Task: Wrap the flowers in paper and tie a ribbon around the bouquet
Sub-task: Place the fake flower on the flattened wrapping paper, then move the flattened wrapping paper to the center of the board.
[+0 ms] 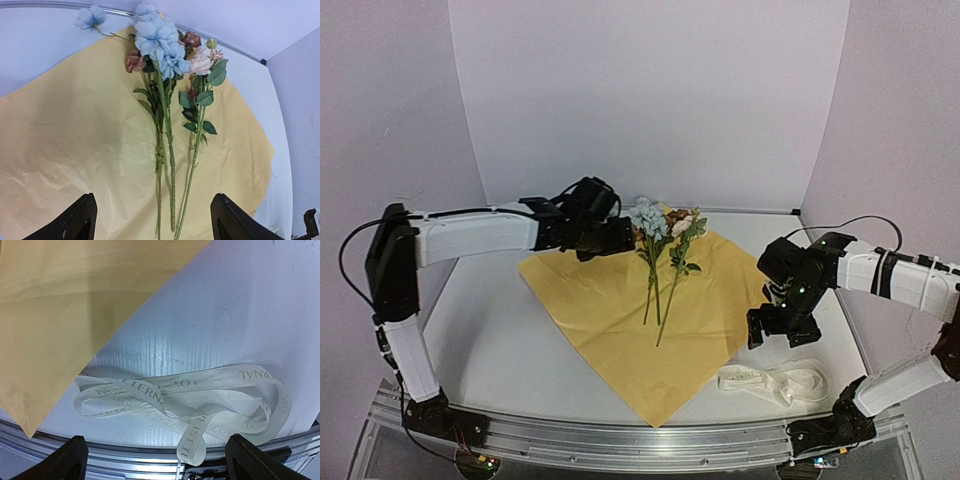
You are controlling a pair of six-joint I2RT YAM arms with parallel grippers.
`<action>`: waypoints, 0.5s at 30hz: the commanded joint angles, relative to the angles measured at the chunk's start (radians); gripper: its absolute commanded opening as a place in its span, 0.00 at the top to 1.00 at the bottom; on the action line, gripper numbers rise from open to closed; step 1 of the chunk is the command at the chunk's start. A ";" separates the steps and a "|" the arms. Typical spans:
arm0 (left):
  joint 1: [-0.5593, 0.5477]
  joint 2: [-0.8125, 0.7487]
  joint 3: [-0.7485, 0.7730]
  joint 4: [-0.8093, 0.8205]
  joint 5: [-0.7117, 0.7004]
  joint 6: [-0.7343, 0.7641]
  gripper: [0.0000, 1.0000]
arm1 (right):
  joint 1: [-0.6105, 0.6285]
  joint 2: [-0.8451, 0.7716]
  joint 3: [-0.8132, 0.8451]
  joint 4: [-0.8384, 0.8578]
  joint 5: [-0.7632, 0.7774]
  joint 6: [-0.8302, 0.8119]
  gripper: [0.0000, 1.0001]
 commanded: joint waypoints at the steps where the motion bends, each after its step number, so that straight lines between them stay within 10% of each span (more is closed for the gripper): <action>1: 0.052 -0.198 -0.259 0.058 -0.032 -0.094 0.19 | -0.004 -0.012 0.015 0.045 -0.023 -0.049 0.02; 15: 0.097 -0.560 -0.843 0.231 0.139 -0.289 0.10 | 0.042 -0.017 -0.013 0.143 -0.005 -0.130 0.02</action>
